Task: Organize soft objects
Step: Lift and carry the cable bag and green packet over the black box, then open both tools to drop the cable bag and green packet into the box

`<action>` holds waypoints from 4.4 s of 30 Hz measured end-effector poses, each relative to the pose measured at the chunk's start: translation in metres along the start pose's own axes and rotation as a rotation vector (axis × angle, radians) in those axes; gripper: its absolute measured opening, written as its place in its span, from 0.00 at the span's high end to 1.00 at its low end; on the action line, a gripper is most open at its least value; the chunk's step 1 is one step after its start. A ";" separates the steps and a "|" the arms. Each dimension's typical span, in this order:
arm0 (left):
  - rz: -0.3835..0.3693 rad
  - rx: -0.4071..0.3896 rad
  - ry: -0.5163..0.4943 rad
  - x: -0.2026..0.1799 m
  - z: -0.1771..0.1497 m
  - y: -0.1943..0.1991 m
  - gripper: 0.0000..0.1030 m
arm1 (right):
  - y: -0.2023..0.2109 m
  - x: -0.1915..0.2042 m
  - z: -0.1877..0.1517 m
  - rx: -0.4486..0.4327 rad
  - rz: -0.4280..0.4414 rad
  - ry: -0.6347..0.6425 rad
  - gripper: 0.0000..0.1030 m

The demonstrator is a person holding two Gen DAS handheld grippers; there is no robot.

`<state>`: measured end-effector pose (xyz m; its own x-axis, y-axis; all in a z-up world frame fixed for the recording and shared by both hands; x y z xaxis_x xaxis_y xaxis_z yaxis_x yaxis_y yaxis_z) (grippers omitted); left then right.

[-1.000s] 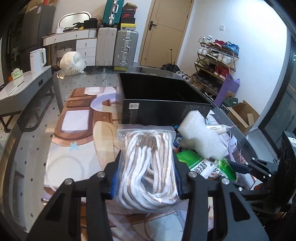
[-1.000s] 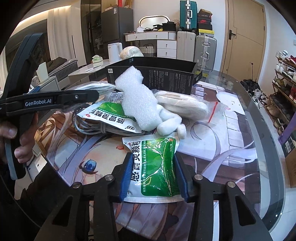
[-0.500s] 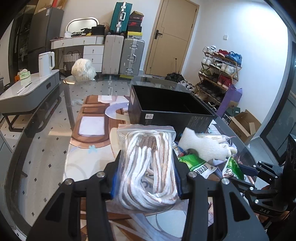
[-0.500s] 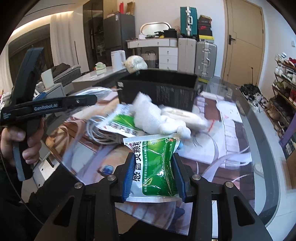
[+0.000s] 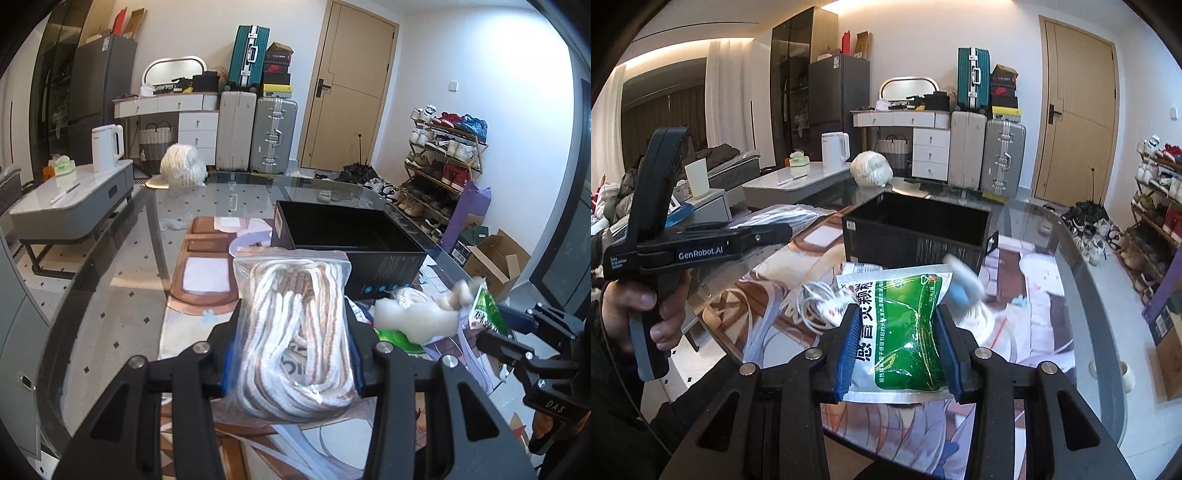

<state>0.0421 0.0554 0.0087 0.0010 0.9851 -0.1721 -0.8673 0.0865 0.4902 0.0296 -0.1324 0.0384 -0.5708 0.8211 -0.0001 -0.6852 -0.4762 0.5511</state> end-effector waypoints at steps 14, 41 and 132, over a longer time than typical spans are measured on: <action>0.015 -0.029 -0.035 -0.010 0.025 -0.001 0.57 | -0.003 -0.012 0.032 -0.055 -0.020 -0.006 0.61; 0.024 -0.025 -0.119 -0.035 0.083 -0.079 0.57 | -0.070 -0.072 0.096 -0.060 -0.021 -0.051 0.61; 0.013 0.066 -0.101 -0.020 0.052 -0.122 0.00 | -0.058 -0.115 0.045 0.031 -0.186 -0.095 0.06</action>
<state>0.1732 0.0332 -0.0034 0.0434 0.9958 -0.0802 -0.8327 0.0804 0.5478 0.1554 -0.1849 0.0440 -0.3897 0.9206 -0.0261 -0.7594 -0.3051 0.5747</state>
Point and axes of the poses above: each gripper's, at about its wrist camera, not at the fingertips, and y roughly against the way its jaws point, x to its left, z to its top, the point moved 3 cm from there along -y, roughly the way its jaws point, and after that the axes turned 4 degrees about -x, right-handed, at the moved point
